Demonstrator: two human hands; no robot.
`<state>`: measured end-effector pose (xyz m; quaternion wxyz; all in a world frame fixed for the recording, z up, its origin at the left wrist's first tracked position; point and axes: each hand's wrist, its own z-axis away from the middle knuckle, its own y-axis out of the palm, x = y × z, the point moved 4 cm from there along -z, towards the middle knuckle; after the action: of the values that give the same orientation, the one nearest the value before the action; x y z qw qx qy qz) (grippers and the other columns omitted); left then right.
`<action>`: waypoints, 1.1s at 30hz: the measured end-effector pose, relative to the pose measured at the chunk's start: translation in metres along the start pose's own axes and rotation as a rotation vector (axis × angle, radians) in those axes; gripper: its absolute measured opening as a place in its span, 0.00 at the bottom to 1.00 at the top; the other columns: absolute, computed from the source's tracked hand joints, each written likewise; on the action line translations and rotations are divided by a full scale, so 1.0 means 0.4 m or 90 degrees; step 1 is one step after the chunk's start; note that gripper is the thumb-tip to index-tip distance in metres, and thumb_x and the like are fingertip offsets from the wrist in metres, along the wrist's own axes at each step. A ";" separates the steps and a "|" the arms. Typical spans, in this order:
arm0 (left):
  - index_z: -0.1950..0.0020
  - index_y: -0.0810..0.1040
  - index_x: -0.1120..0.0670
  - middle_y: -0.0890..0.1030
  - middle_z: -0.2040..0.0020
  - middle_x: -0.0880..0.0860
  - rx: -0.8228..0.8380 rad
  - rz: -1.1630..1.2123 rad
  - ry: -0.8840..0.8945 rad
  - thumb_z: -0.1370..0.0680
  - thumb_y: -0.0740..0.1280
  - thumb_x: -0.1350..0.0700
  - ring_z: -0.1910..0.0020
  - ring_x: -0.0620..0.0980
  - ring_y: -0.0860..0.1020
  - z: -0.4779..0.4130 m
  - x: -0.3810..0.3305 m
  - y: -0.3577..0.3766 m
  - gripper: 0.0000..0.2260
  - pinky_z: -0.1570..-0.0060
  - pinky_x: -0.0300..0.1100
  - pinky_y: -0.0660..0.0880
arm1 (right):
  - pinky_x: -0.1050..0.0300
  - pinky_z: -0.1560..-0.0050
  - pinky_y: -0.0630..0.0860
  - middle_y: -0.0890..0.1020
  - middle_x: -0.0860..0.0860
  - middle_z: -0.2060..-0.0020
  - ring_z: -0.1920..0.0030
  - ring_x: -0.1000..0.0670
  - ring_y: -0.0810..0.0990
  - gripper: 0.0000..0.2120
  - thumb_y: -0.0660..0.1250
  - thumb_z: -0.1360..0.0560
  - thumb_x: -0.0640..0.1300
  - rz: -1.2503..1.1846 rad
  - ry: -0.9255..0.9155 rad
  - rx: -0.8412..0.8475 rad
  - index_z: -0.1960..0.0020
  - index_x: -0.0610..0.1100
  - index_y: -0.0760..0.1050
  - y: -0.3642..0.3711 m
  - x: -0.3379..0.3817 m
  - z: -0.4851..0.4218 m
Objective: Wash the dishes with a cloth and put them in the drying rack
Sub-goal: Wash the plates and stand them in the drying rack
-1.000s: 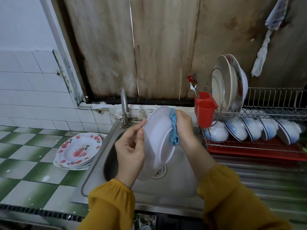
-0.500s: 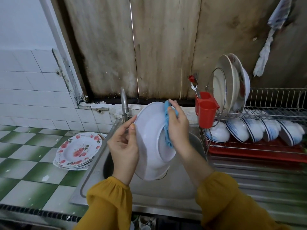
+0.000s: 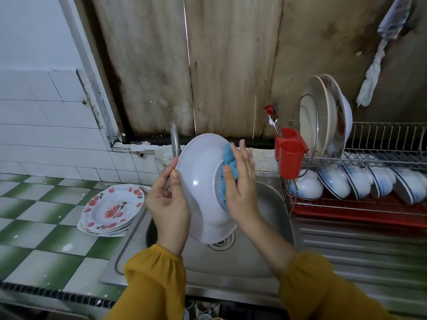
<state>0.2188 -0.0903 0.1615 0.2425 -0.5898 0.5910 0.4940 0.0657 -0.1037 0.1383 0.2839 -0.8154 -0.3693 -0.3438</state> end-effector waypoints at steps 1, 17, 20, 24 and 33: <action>0.44 0.78 0.48 0.83 0.58 0.34 -0.007 0.004 0.005 0.18 0.61 0.62 0.56 0.36 0.82 0.002 -0.003 -0.001 0.11 0.56 0.31 0.78 | 0.47 0.23 0.50 0.59 0.52 0.23 0.21 0.50 0.50 0.23 0.54 0.21 0.54 0.005 -0.060 0.026 0.26 0.51 0.61 0.010 0.025 0.016; 0.44 0.79 0.45 0.82 0.47 0.36 0.097 -0.077 0.071 0.19 0.61 0.62 0.47 0.38 0.81 0.025 -0.021 -0.001 0.13 0.48 0.33 0.76 | 0.53 0.26 0.57 0.74 0.52 0.31 0.28 0.49 0.67 0.22 0.58 0.23 0.53 0.081 -0.151 0.086 0.33 0.48 0.74 0.013 0.107 -0.030; 0.42 0.78 0.46 0.81 0.44 0.34 0.139 -0.095 0.108 0.19 0.62 0.62 0.44 0.37 0.80 0.040 -0.016 -0.016 0.12 0.46 0.31 0.74 | 0.59 0.32 0.64 0.76 0.57 0.36 0.33 0.53 0.72 0.18 0.61 0.24 0.51 0.002 -0.103 0.107 0.36 0.50 0.76 0.016 0.081 -0.026; 0.42 0.78 0.46 0.81 0.48 0.31 0.189 -0.109 0.189 0.21 0.64 0.57 0.45 0.35 0.79 0.048 -0.046 -0.026 0.10 0.45 0.29 0.74 | 0.59 0.63 0.69 0.76 0.51 0.67 0.65 0.52 0.74 0.09 0.62 0.22 0.45 -0.271 0.421 -0.023 0.61 0.48 0.74 -0.034 -0.022 -0.079; 0.47 0.79 0.47 0.77 0.70 0.43 0.072 -0.141 0.184 0.19 0.57 0.52 0.66 0.38 0.75 0.005 -0.056 -0.035 0.11 0.61 0.28 0.70 | 0.60 0.65 0.62 0.64 0.49 0.74 0.76 0.51 0.68 0.17 0.57 0.25 0.48 -0.589 0.652 -0.137 0.72 0.47 0.60 -0.064 -0.125 -0.073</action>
<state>0.2354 -0.0757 0.1759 0.2409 -0.7017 0.5775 0.3406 0.0104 -0.1303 0.1226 0.1641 -0.3330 -0.4621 -0.8053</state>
